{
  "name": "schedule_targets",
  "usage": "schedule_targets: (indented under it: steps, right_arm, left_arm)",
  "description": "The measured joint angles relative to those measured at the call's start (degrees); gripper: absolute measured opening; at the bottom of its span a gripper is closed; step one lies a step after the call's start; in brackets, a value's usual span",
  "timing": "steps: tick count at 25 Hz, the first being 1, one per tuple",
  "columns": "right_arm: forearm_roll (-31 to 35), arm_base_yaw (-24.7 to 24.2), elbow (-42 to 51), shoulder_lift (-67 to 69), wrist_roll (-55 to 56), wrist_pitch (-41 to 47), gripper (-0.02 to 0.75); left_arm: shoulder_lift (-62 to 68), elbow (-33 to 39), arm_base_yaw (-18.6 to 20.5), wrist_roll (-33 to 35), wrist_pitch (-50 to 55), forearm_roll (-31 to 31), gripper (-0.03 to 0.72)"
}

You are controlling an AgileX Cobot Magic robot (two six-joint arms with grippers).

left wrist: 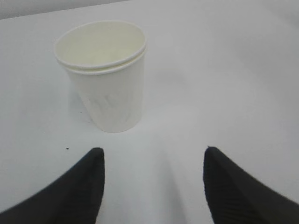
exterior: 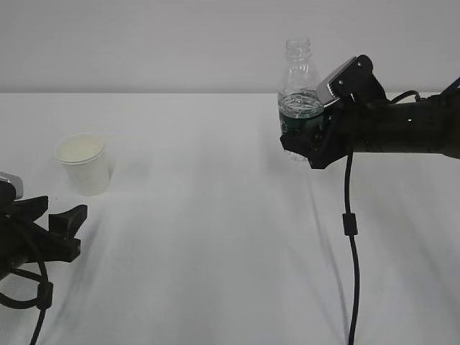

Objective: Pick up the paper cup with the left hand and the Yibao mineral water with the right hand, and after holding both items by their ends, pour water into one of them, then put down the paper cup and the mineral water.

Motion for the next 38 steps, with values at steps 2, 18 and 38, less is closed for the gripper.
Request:
schedule_targets:
  steps: [2, 18, 38]
  right_arm:
    - [1.4, 0.0, 0.0, 0.0, -0.2, 1.2, 0.465]
    - [7.9, 0.0, 0.0, 0.0, -1.6, 6.5, 0.465]
    - [10.0, 0.0, 0.0, 0.0, -2.8, 6.9, 0.465]
  left_arm:
    - [0.0, 0.0, 0.0, 0.0, 0.0, 0.0, 0.474]
    - [0.0, 0.0, 0.0, 0.0, 0.0, 0.1, 0.467]
    - [2.3, -4.1, 0.0, 0.0, 0.0, -0.3, 0.474]
